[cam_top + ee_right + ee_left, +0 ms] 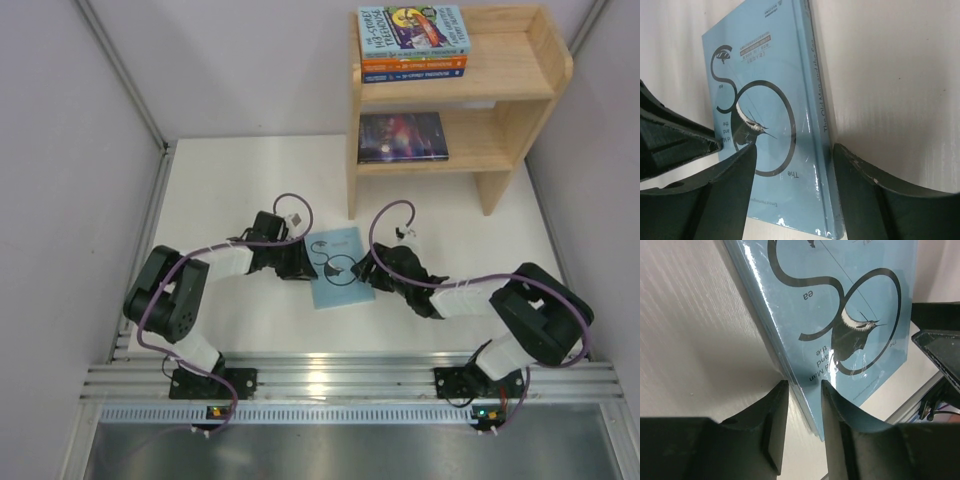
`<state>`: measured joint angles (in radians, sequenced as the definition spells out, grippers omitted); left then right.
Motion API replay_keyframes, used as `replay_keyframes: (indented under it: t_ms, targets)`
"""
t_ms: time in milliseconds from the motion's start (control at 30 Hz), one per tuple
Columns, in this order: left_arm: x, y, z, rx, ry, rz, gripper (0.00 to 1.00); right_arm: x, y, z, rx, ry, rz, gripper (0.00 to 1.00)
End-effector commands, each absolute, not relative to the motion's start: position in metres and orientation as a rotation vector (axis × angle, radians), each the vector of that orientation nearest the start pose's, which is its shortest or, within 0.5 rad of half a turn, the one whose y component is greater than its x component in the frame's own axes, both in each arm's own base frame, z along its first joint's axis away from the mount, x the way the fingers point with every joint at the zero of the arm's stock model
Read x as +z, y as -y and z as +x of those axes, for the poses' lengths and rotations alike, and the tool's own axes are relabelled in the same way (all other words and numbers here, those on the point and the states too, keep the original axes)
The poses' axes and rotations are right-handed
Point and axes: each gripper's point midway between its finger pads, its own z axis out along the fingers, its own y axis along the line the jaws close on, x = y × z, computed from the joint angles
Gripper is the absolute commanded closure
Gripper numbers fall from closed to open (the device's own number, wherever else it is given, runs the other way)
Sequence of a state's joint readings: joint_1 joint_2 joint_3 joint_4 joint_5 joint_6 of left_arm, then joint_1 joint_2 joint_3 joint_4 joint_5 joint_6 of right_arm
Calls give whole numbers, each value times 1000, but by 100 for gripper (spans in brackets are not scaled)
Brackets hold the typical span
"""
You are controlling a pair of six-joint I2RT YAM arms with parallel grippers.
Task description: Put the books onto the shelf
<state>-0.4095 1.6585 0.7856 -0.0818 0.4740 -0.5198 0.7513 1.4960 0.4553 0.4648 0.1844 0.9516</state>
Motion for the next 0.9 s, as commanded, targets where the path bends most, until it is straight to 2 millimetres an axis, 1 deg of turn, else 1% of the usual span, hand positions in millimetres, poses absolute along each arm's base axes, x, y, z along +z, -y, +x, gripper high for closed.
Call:
replay_keyframes:
  t_ms: [0,33,100,167,200,233,267,300,333,367,400,467,500,533,567,600,633,700,733,767,833,867]
  targets:
    - [37,225,281,-922,-2605,9,61,39,-242,283,655,-2228,294,36]
    - [37,221,285,-897,-2605,-12,57,44,-237,291,625,-2217,280,37]
    - [40,214,291,-876,-2596,-62,47,45,-226,301,585,-2209,252,36]
    - [41,212,298,-870,-2578,-70,43,46,-221,309,586,-2210,212,36]
    - [41,213,299,-880,-2581,-62,43,45,-220,313,590,-2215,206,36]
    - [41,215,301,-895,-2577,-52,43,44,-221,314,602,-2226,190,36]
    - [36,218,299,-920,-2594,-44,43,35,-225,312,634,-2269,159,36]
    - [35,222,299,-941,-2597,-36,44,36,-227,318,648,-2271,148,36]
    - [34,224,300,-961,-2594,-34,45,33,-230,318,666,-2287,131,36]
    - [26,225,299,-968,-2615,-43,46,22,-235,314,684,-2326,102,36]
    - [24,227,297,-990,-2623,-41,50,23,-240,318,695,-2330,89,36]
    - [18,228,295,-996,-2638,-41,55,12,-243,314,708,-2375,106,36]
    - [16,228,293,-997,-2645,-38,58,6,-243,307,726,-2390,136,36]
    - [15,228,291,-1003,-2649,-37,62,12,-247,310,771,-2354,150,36]
    - [16,229,292,-1019,-2631,-34,63,14,-251,304,822,-2352,156,36]
    - [17,231,289,-1049,-2629,-30,65,10,-251,295,857,-2365,184,36]
    - [17,234,286,-1079,-2628,-31,67,21,-259,292,939,-2333,164,36]
    - [18,241,278,-1164,-2617,-45,69,24,-265,280,1026,-2337,168,36]
    - [20,244,272,-1209,-2618,-39,72,29,-270,274,1086,-2341,151,36]
    - [20,245,266,-1219,-2624,-48,73,34,-273,272,1122,-2332,153,36]
    - [22,247,260,-1229,-2619,-28,76,38,-277,263,1191,-2346,185,36]
    - [25,248,257,-1234,-2616,-24,79,47,-279,265,1227,-2312,189,36]
